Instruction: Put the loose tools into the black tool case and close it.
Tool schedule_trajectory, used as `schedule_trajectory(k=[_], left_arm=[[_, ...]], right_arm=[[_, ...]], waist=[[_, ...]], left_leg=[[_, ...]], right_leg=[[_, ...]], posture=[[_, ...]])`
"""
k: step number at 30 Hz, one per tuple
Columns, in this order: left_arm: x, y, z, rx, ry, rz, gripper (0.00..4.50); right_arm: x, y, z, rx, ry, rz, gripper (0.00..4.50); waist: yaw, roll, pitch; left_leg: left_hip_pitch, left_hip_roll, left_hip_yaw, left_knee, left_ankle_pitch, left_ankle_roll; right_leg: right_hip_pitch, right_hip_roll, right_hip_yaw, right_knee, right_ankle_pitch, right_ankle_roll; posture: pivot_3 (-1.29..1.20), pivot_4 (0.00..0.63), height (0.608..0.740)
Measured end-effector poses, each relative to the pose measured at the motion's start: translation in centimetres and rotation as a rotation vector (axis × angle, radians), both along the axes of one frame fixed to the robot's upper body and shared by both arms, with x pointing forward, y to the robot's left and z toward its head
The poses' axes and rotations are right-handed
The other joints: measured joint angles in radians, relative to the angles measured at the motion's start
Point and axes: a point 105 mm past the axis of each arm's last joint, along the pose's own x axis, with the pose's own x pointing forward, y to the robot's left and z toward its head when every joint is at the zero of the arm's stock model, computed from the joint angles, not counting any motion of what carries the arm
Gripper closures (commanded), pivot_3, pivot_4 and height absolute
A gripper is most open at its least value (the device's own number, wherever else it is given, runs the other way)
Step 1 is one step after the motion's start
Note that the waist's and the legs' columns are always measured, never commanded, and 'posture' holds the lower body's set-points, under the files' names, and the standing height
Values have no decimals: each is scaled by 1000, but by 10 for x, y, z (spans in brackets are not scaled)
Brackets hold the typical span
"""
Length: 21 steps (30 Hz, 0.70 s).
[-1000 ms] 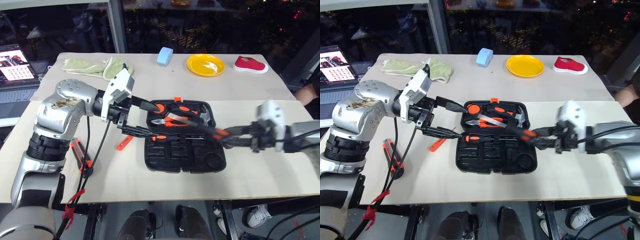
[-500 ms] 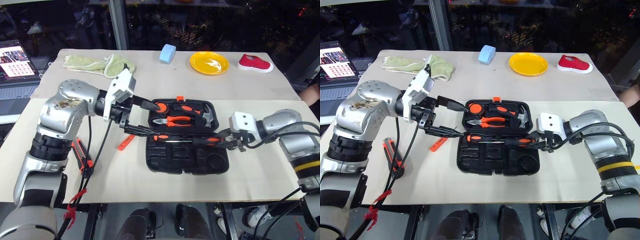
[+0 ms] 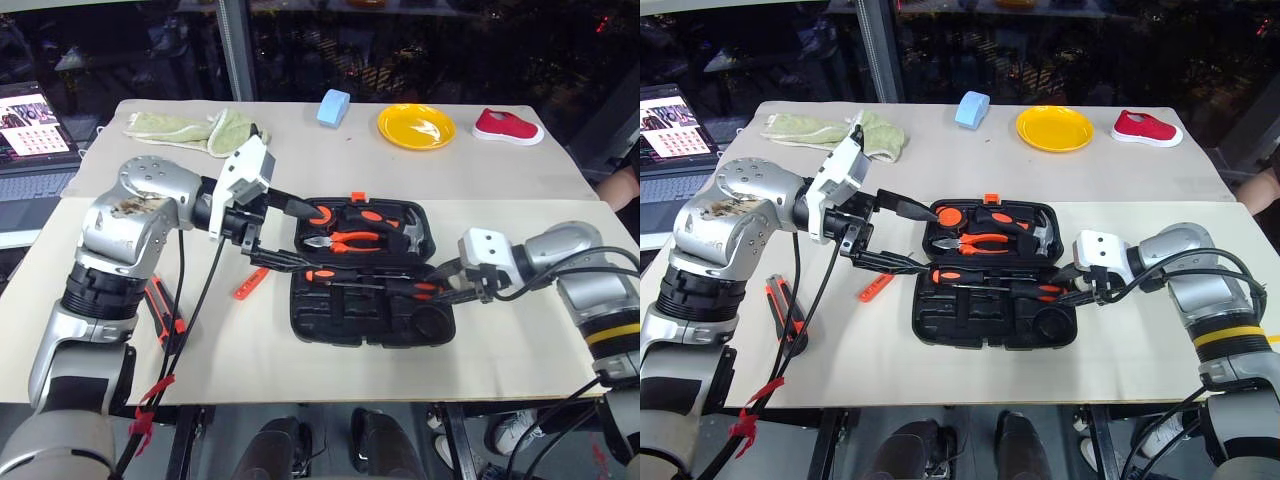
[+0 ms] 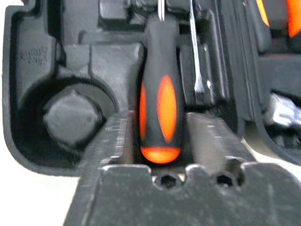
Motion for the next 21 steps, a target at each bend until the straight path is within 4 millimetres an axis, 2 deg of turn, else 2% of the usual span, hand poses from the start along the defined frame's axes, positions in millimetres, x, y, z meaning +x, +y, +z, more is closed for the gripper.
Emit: schedule_trajectory(k=[1, 5, 8, 10, 18, 19, 21], left_arm=[[0, 0, 0, -1, 0, -2, 0], [0, -2, -1, -2, -1, -5, 0], [0, -2, -1, 1, -6, -6, 0], [0, -2, -1, 1, -16, -12, 0], [0, -3, -2, 15, -32, -20, 0], [1, -2, -3, 15, -31, -19, 0], [2, -1, -3, 15, -25, -17, 0]], right_arm=[[0, 1, 2, 2, -8, -1, 34], [2, 0, 13, 42, -14, -43, 34], [2, 2, 25, 120, 13, -93, 815], [2, 5, 28, 139, 24, -106, 1572], [2, 26, 11, 182, 67, -101, 4340], [3, 29, 9, 185, 72, -99, 4481], [4, 33, 6, 189, 69, -102, 4481]], waist=[[0, 0, 0], [3, 0, 0], [3, 0, 0], [3, 0, 0], [3, 0, 0], [2, 0, 0], [2, 0, 0]], left_leg=[[0, 0, 0, 0, 0, 0], [0, 0, 0, 0, 0, 0], [0, 0, 0, 0, 0, 0], [0, 0, 0, 0, 0, 0], [0, 0, 0, 0, 0, 0], [0, 0, 0, 0, 0, 1], [0, 0, 0, 0, 0, 1]], right_leg=[[0, 0, 0, 0, 0, 0], [0, 0, 0, 0, 0, 0], [0, 0, 2, 0, 0, 0], [0, 0, 4, 0, 0, 0], [-1, 0, 6, 0, 0, 0], [-1, 0, 6, 0, 0, 0], [-1, 0, 5, 0, 0, 0]], posture=[[0, 150, 732], [0, 150, 732], [0, 150, 732], [0, 150, 732], [0, 150, 732], [0, 150, 732], [0, 150, 732]])
